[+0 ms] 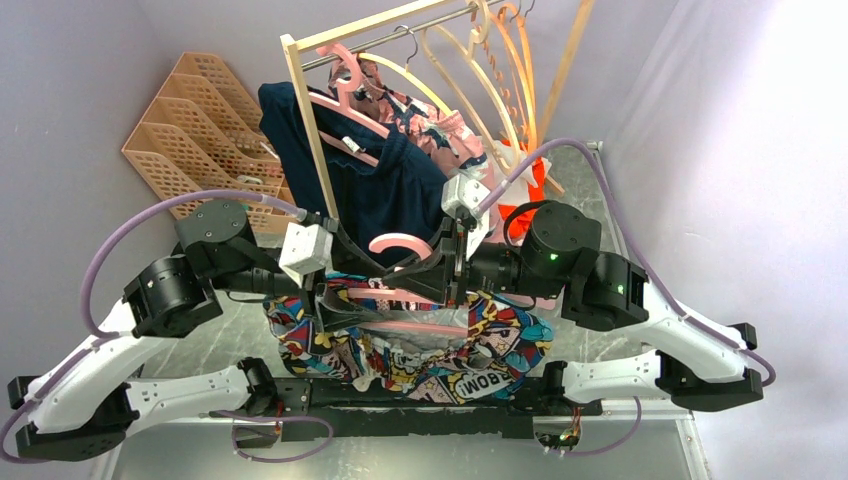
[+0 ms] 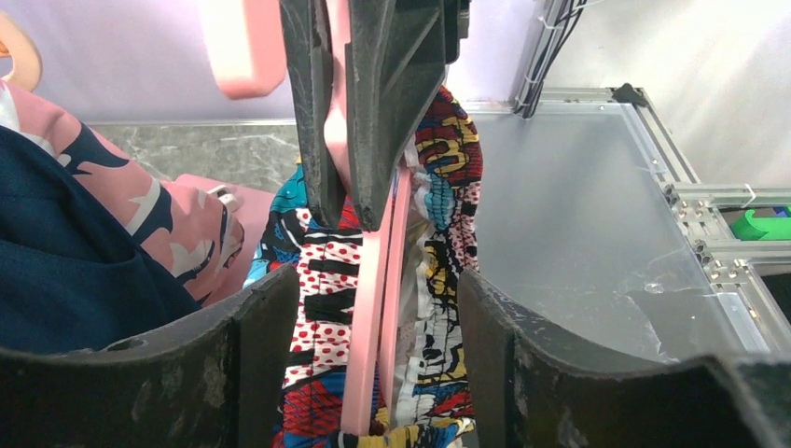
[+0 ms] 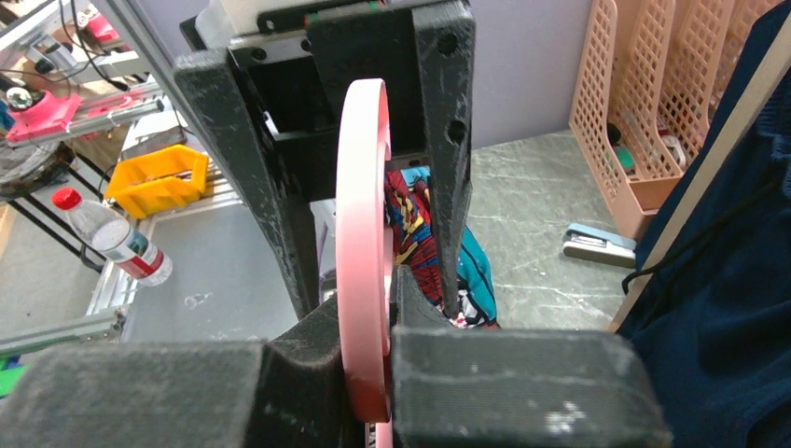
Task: Place the shorts on the hanger
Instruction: Adjust the shorts on the hanger.
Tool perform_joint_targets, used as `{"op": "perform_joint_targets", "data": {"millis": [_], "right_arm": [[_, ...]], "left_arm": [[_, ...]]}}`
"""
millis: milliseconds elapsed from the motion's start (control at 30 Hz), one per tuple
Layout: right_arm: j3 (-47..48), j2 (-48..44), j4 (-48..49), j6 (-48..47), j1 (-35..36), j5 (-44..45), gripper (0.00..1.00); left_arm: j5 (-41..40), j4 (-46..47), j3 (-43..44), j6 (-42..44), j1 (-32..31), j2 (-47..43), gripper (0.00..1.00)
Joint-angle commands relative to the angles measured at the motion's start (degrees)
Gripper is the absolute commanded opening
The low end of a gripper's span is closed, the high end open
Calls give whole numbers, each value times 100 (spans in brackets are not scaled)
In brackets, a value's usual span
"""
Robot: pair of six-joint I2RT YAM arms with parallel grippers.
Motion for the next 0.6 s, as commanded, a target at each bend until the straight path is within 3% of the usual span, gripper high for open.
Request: {"op": "perform_joint_targets", "data": {"millis": [0,133,300,333,433,467,567], "right_arm": [[82,-48,590,136,-13,-172,0],[122,-34,648,167,-10,-264,0],[127,-16,581,175,-13,-279,0],[148,-2,531,173,-13,-292,0],[251,44,206,149,-13,-315,0],[283,52,84,148,-13,-282,4],[311,-38,-248,139,-14,-153,39]], "left_arm": [[-88,-169,12,200,-16,148,67],[-86,-323,73,306,-16,285,59],[-54,-351,84,352,-17,310,13],[-71,-328,84,342,-16,287,8],[-85,-301,108,349,-18,247,7],[-94,-314,129,356,-16,246,7],[-84,-362,163,380,-16,246,7]]}}
